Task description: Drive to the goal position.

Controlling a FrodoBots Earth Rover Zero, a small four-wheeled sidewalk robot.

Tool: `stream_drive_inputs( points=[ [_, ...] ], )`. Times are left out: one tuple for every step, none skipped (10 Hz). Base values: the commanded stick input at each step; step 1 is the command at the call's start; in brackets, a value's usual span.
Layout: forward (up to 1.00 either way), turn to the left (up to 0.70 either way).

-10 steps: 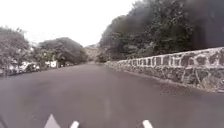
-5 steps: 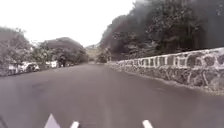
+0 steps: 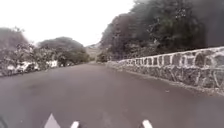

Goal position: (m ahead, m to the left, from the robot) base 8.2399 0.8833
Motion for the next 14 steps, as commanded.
stream_drive_inputs(
  points=[
    [0.5, 0.0],
    [0.5, 0.0],
    [0.5, 0.0],
    [0.5, 0.0],
    [0.5, 0.0],
    [0.5, 0.0],
    [0.5, 0.0],
    [0.5, 0.0],
    [0.5, 0.0],
    [0.5, 0.0],
    [0.5, 0.0],
    [0.5, 0.0],
    [0.5, 0.0],
    [0.5, 0.0]
  ],
)
